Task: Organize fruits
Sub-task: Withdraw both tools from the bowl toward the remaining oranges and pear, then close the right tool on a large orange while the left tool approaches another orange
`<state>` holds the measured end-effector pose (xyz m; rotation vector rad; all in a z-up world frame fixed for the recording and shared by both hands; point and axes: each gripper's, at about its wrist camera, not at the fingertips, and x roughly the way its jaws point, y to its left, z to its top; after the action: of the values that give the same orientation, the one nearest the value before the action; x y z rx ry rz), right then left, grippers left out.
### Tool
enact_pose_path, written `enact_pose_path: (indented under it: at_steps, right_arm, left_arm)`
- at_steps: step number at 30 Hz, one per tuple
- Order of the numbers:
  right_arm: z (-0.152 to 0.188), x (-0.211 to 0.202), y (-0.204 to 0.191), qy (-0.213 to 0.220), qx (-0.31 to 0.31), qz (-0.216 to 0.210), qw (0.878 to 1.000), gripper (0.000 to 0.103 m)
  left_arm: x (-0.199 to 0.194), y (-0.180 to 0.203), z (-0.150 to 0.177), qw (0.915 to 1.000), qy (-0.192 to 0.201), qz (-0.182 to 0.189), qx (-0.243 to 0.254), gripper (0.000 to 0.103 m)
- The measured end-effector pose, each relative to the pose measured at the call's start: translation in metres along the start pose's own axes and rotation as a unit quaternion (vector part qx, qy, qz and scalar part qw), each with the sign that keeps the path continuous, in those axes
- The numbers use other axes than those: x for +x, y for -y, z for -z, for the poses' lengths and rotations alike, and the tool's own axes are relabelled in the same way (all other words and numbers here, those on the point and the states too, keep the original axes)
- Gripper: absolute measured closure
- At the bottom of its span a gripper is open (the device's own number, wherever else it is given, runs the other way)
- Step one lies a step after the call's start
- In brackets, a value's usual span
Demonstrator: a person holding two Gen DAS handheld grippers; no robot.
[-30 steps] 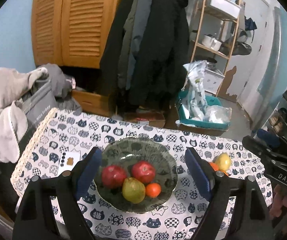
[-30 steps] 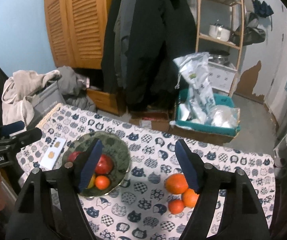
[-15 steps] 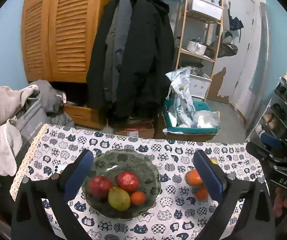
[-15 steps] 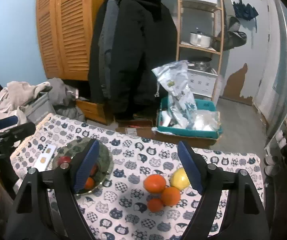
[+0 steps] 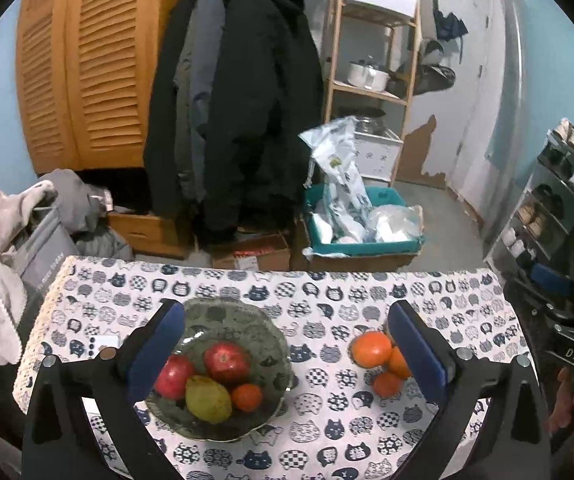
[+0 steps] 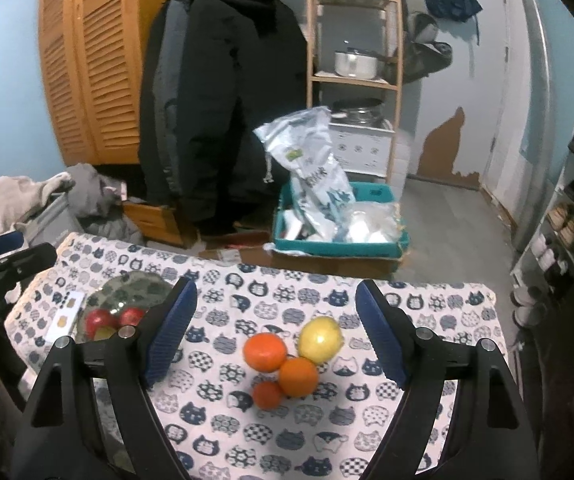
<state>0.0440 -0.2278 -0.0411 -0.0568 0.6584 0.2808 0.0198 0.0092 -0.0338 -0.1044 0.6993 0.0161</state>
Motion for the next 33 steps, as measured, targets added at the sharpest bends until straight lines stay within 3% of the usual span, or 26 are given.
enact_pose_path:
  at_steps: [16, 33]
  right_arm:
    - [0.022, 0.02, 0.037, -0.04, 0.026, 0.024, 0.999, 0.022]
    - [0.062, 0.104, 0.037, -0.152, 0.036, 0.014, 0.988, 0.022]
  left_arm:
    - [0.052, 0.048, 0.011, 0.9974, -0.051, 0.023, 0.046, 0.001]
    - [0.134, 0.059, 0.048, 0.9882, -0.14, 0.016, 0.059, 0.001]
